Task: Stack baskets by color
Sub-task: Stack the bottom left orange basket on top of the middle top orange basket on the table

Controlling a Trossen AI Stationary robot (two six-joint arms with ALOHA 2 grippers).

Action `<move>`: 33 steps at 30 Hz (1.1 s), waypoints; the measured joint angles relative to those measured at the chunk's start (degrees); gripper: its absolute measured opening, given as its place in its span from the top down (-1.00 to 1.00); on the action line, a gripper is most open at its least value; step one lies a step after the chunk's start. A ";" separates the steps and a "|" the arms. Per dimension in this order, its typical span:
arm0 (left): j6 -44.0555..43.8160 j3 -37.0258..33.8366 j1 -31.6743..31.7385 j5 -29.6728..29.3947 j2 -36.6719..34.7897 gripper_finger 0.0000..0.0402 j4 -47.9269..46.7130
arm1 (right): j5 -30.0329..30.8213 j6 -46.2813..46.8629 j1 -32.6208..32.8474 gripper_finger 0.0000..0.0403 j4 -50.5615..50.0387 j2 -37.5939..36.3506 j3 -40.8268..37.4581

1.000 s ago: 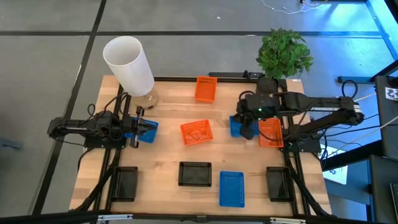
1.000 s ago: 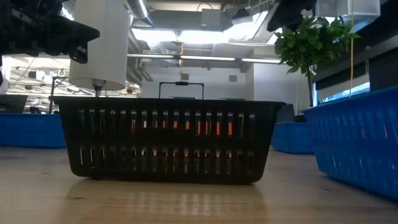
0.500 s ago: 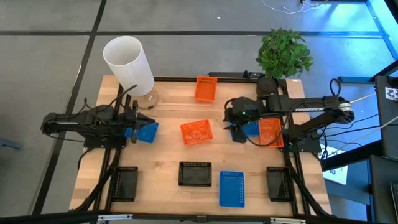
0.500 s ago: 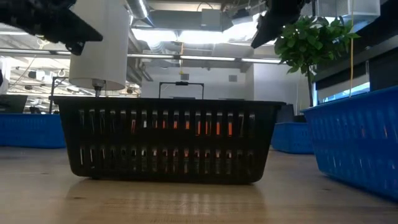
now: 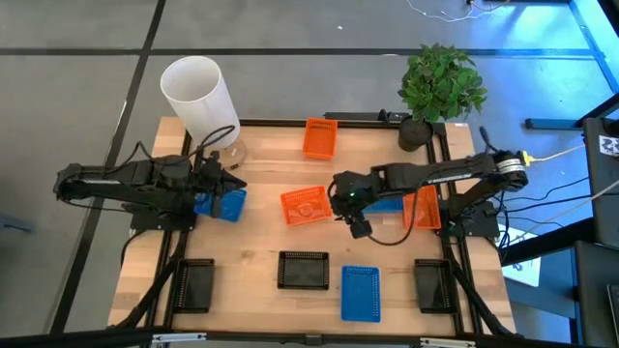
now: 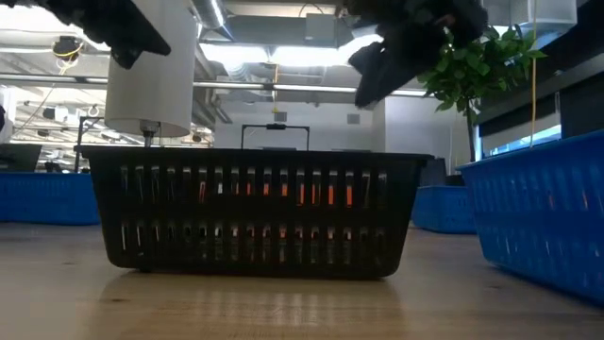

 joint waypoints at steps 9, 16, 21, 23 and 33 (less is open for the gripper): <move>-2.94 6.81 0.01 -6.19 4.42 1.00 -8.66 | 0.09 -1.40 0.13 0.15 4.64 7.66 0.00; -2.69 7.79 0.01 -4.16 4.77 1.00 -9.06 | 0.53 -4.51 0.11 0.15 7.50 11.64 0.00; -2.58 7.79 0.02 -2.53 4.77 1.00 -9.00 | 0.55 -5.23 0.04 0.15 8.01 13.14 0.00; -2.54 7.79 0.02 -2.52 4.75 1.00 -8.97 | 0.57 -6.72 -0.02 0.15 8.38 13.92 0.00; -2.47 7.79 0.02 -2.52 4.75 1.00 -8.87 | 0.76 -7.35 -0.26 0.16 10.55 17.52 -0.02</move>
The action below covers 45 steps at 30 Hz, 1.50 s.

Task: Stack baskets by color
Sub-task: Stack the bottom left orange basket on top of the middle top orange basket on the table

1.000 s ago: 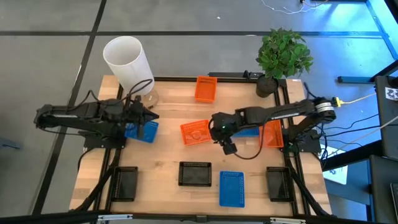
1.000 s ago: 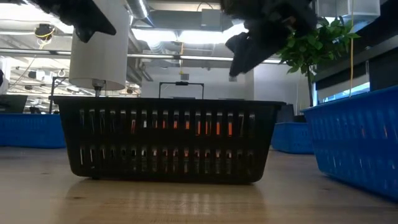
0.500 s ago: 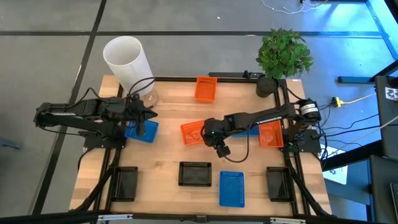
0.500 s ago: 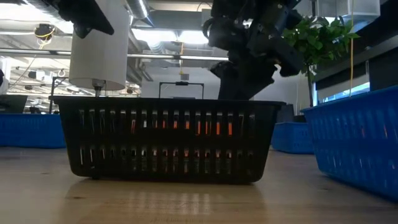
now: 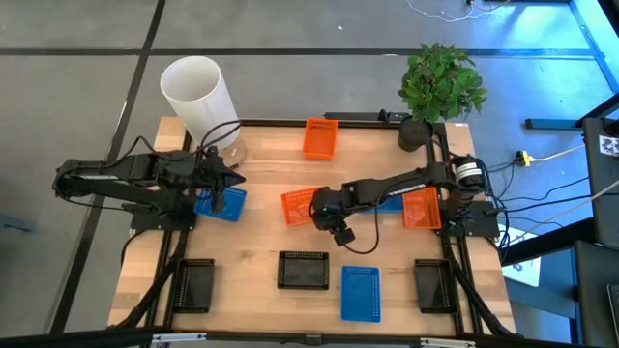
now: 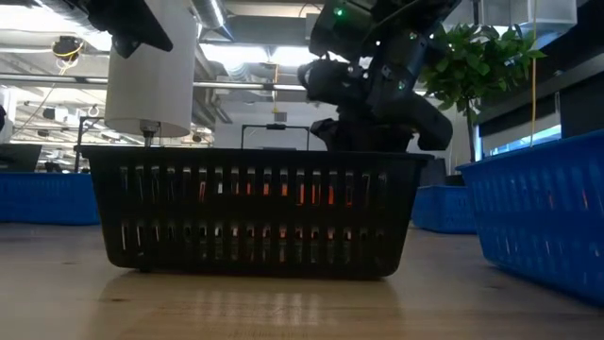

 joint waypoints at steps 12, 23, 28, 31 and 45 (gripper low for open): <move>1.49 0.00 0.00 -0.02 0.00 1.00 -0.09 | 6.57 9.22 -0.11 0.93 1.10 0.12 0.00; 0.13 0.00 -0.01 -0.02 0.00 1.00 -0.09 | 13.08 40.53 0.00 0.98 1.41 0.12 6.97; 1.33 0.00 0.00 -0.56 0.00 1.00 -0.07 | 23.24 59.66 -0.41 0.98 -7.86 0.10 17.43; 1.49 0.00 -0.02 -0.57 0.00 1.00 -0.07 | 28.48 68.57 -1.63 0.98 -14.58 0.10 23.57; 7.65 -0.02 -0.02 -4.67 0.00 1.00 1.47 | 31.18 81.04 -14.06 0.98 -23.35 0.01 31.82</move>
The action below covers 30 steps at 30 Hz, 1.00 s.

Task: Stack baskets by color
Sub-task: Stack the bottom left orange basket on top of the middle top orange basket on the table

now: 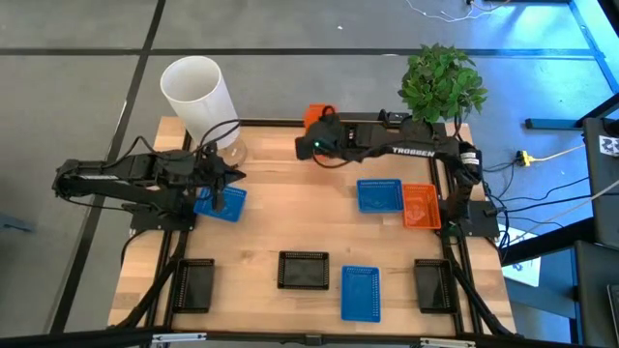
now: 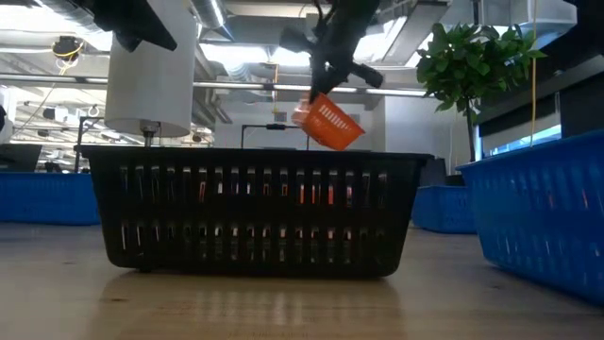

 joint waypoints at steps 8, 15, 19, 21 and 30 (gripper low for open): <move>0.00 0.00 0.02 -4.54 -0.02 1.00 0.96 | 0.86 0.15 -4.91 0.98 2.83 1.74 0.04; 0.00 0.00 0.02 -4.45 -0.02 1.00 1.01 | -3.34 -1.26 -6.88 0.98 6.53 6.52 0.02; 1.42 0.00 0.00 -4.42 -0.02 1.00 1.04 | -3.27 -1.47 -7.65 0.98 6.86 7.28 0.02; 2.65 0.00 0.02 -4.36 0.00 1.00 1.04 | -3.29 -1.63 -8.17 0.98 6.82 7.65 0.02; 2.95 0.00 0.02 -4.36 -0.02 1.00 1.07 | -4.53 -1.47 -9.27 0.98 7.63 9.13 0.00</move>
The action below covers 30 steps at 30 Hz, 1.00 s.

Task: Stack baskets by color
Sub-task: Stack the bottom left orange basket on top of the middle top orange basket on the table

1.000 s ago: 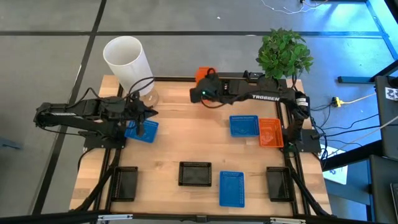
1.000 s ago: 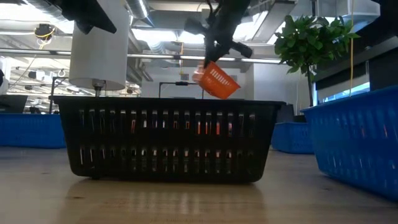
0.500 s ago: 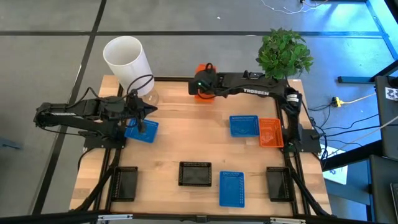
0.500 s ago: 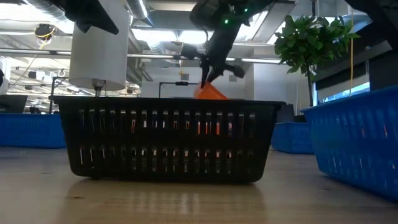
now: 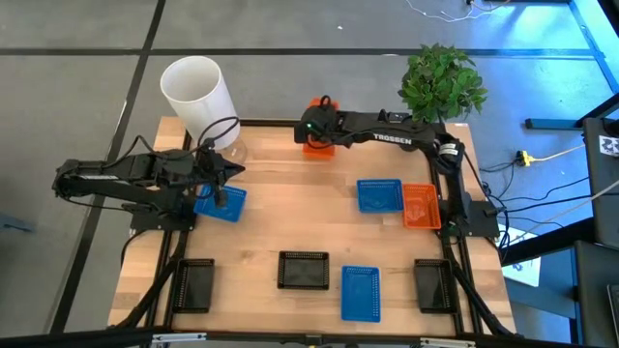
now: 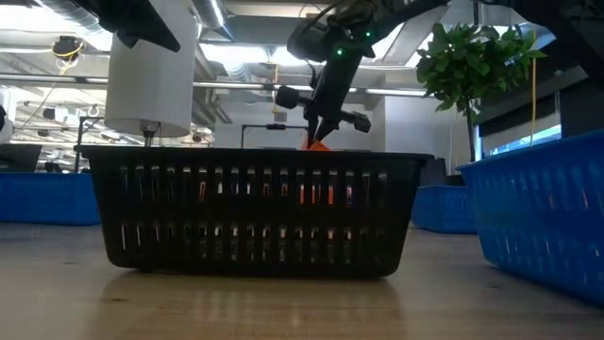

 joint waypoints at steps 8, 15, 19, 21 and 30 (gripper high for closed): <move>1.39 0.00 -0.01 -0.02 0.00 1.00 0.02 | -1.96 0.20 -0.03 0.98 0.44 0.95 0.00; 1.54 0.00 -0.01 -0.12 0.00 1.00 0.04 | -3.40 1.49 -0.09 0.98 -1.13 1.11 0.00; 1.57 0.00 -0.01 -0.20 0.00 1.00 0.04 | -4.42 1.51 -0.07 0.98 -2.74 1.10 0.00; 1.67 0.00 -0.02 -0.20 0.00 1.00 0.02 | -4.80 1.49 -0.05 0.98 -3.26 1.10 0.00; 2.97 0.00 -0.02 -0.68 0.00 1.00 0.03 | -4.80 1.43 -0.07 0.97 -5.81 1.10 0.00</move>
